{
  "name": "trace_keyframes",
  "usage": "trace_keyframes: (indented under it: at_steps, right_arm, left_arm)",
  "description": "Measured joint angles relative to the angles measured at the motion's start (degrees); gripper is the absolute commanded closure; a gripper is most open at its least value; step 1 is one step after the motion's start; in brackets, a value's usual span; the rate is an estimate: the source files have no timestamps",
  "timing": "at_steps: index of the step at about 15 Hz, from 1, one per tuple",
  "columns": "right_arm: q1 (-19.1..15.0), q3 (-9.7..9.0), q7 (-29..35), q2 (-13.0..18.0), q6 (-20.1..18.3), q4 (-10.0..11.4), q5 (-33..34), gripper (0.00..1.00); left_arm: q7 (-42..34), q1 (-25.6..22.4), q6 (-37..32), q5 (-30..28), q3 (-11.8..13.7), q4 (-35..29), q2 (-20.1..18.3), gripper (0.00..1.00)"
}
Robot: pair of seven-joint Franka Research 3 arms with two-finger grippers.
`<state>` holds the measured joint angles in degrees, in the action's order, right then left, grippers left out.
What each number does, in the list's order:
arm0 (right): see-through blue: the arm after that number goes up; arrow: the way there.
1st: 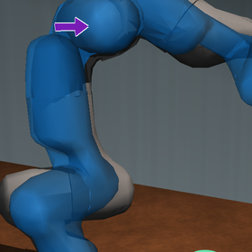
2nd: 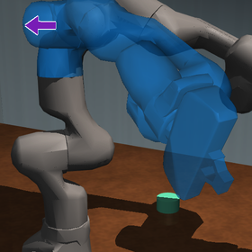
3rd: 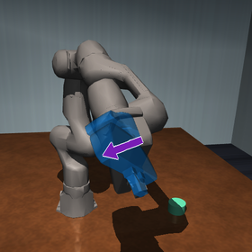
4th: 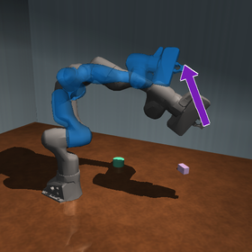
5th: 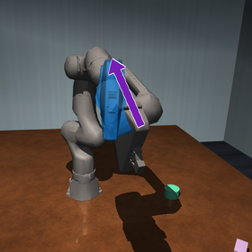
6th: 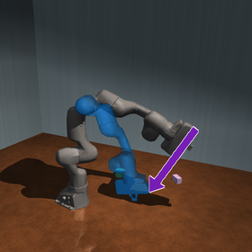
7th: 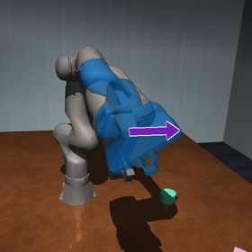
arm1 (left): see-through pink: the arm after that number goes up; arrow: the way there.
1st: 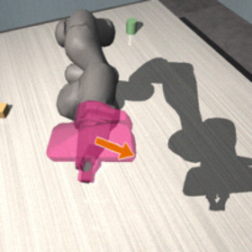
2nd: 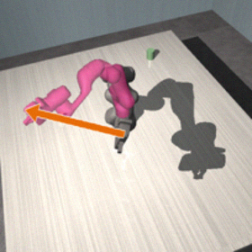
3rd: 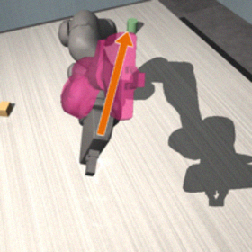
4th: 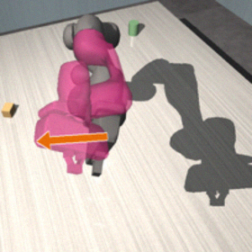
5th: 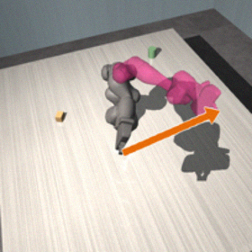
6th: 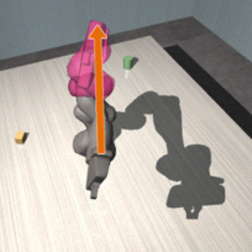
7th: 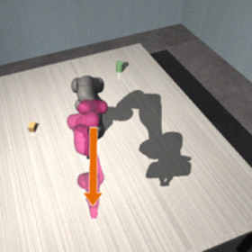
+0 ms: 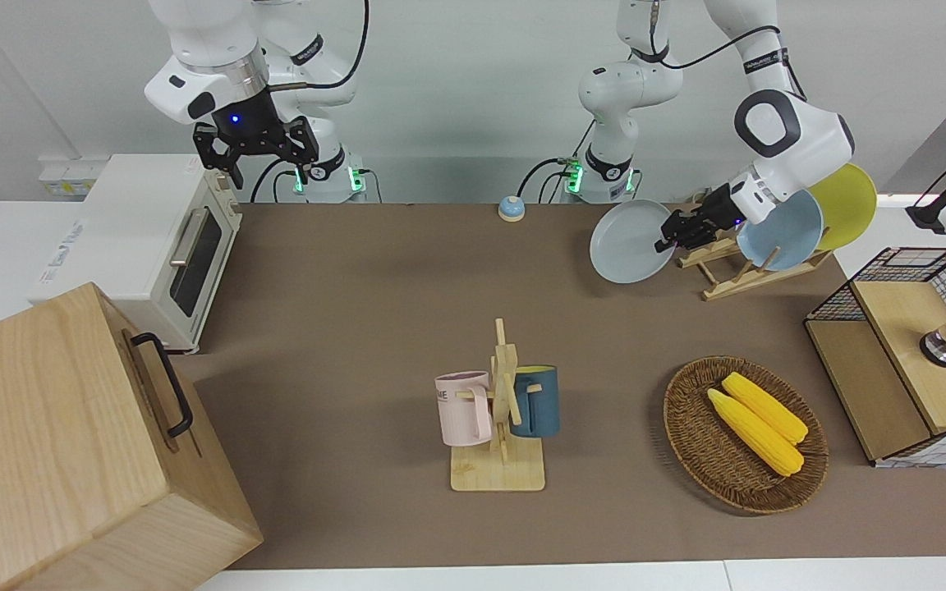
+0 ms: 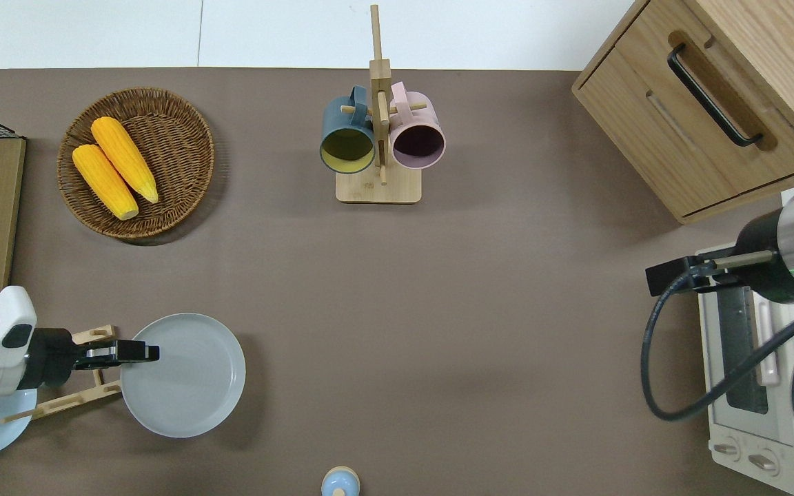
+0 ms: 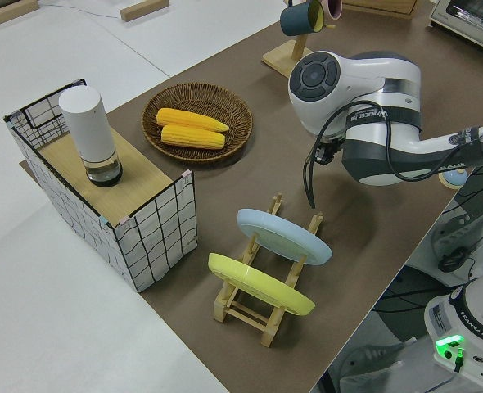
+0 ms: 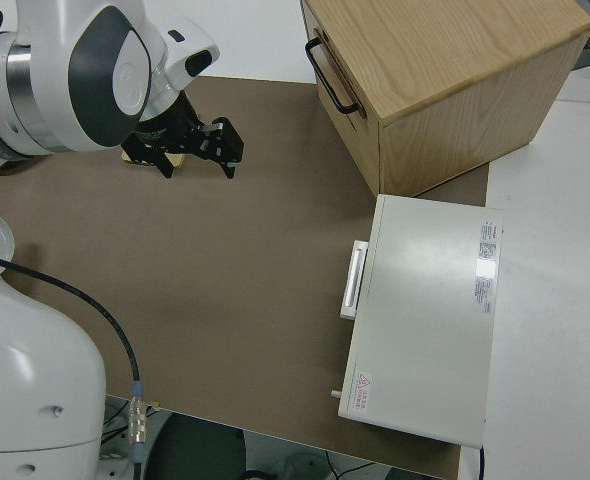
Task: Pick gray plate from low plate rack and place it on table with left arm
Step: 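Carry the plate away from the rack and lower it onto the table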
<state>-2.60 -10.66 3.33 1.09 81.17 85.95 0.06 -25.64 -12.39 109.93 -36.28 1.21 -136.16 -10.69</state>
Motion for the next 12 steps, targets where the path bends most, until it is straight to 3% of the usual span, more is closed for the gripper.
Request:
trace_keyframes:
  at_steps: [12]
  right_arm:
    - [0.0, 0.00, 0.0, 0.0, 0.0, 0.0, 0.0, 0.013]
  left_arm:
    - [-1.2, 3.2, 9.4, -6.8, -1.9, -6.1, 0.2, 1.00]
